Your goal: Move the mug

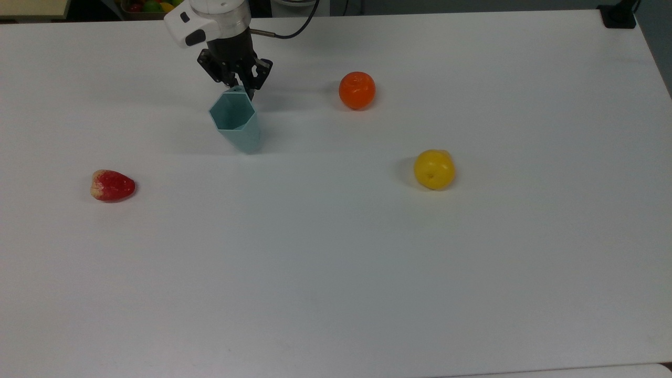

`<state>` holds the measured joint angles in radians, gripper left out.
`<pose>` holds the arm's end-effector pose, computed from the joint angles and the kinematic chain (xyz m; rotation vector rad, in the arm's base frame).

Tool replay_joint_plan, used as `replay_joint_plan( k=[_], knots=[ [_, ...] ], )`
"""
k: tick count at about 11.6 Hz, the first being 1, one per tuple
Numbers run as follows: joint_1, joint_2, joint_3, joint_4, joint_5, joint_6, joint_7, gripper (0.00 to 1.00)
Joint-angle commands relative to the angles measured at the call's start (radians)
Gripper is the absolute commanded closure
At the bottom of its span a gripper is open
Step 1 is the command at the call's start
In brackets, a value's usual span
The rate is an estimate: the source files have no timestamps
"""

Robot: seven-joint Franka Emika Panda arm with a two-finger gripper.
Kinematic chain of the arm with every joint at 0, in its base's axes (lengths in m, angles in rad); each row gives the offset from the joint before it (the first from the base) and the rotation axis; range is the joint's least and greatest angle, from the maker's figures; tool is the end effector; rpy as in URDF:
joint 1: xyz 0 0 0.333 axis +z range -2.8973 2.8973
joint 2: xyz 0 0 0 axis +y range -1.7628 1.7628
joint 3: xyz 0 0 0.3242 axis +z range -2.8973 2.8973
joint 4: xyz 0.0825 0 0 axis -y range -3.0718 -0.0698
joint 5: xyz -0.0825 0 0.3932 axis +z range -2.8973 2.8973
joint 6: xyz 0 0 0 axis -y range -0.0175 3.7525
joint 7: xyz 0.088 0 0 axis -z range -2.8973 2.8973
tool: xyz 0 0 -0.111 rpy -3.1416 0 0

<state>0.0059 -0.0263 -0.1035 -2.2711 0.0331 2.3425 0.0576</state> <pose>0.5286 -0.0513 0.3764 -3.1001 0.2754 -0.1527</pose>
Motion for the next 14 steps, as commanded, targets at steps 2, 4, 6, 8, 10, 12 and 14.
replay_joint_plan(
  k=[2,4,6,8,10,12,14],
  knots=[
    [0.013,-0.017,0.008,-0.053,0.004,0.029,0.011,1.0],
    [0.013,0.002,0.013,-0.051,0.002,0.032,0.011,1.0],
    [0.013,0.002,0.013,-0.051,0.002,0.031,0.013,0.93],
    [0.013,0.003,0.013,-0.051,0.001,0.026,0.011,0.58],
    [0.013,0.002,0.013,-0.048,0.001,0.02,0.011,0.23],
    [0.011,-0.006,0.013,-0.044,0.001,0.017,0.011,0.06],
    [0.005,-0.033,0.012,-0.013,0.001,-0.033,0.007,0.0]
  ],
)
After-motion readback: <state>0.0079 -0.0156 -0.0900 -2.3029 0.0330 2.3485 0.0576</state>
